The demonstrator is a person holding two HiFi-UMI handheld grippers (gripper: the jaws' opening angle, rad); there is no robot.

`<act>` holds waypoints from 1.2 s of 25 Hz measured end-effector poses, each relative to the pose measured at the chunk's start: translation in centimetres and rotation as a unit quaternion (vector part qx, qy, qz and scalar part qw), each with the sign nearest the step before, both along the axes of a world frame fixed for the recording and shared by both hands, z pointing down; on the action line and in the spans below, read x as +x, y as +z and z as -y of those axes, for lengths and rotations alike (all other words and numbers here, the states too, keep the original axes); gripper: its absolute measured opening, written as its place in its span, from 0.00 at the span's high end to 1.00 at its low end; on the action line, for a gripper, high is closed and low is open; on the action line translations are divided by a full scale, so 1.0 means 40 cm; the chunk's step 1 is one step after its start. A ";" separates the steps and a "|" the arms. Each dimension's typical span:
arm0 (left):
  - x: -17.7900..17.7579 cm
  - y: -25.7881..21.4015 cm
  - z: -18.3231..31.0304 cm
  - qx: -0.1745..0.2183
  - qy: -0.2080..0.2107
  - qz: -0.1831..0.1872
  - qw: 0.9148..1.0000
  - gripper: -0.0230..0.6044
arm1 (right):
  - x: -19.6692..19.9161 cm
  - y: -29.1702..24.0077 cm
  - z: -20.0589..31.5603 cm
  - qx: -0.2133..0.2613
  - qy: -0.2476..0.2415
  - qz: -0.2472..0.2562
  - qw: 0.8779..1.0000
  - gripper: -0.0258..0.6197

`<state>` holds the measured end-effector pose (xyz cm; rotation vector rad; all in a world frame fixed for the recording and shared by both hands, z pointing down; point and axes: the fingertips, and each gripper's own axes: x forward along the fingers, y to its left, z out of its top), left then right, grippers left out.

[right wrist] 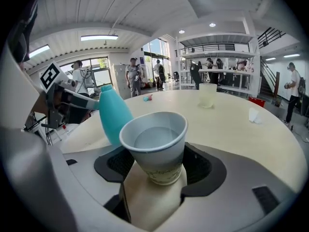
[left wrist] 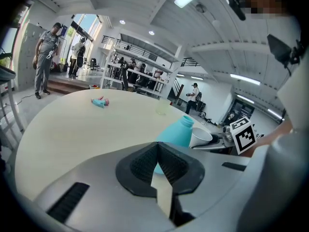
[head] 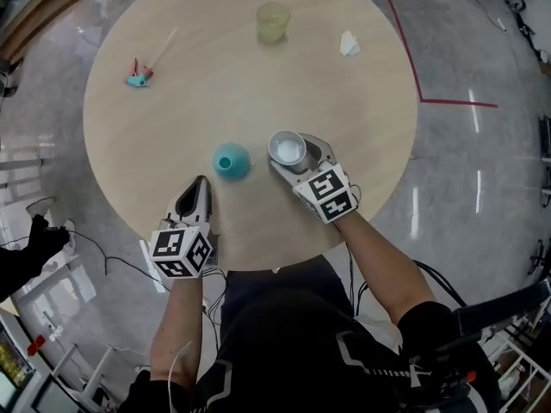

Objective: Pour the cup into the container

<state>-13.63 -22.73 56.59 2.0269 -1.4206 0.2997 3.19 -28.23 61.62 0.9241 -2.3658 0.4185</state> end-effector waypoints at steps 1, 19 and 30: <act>0.004 0.001 -0.001 0.000 0.003 0.001 1.000 0.96 | -0.001 0.003 0.002 0.002 0.000 0.005 1.000 0.47; -0.012 -0.129 -0.041 0.043 0.004 0.019 0.999 0.96 | 0.052 -0.067 -0.030 0.003 0.031 0.016 0.999 0.45; -0.005 -0.350 -0.014 0.135 -0.006 0.002 0.991 0.96 | 0.002 -0.347 -0.003 0.084 0.029 0.090 0.992 0.80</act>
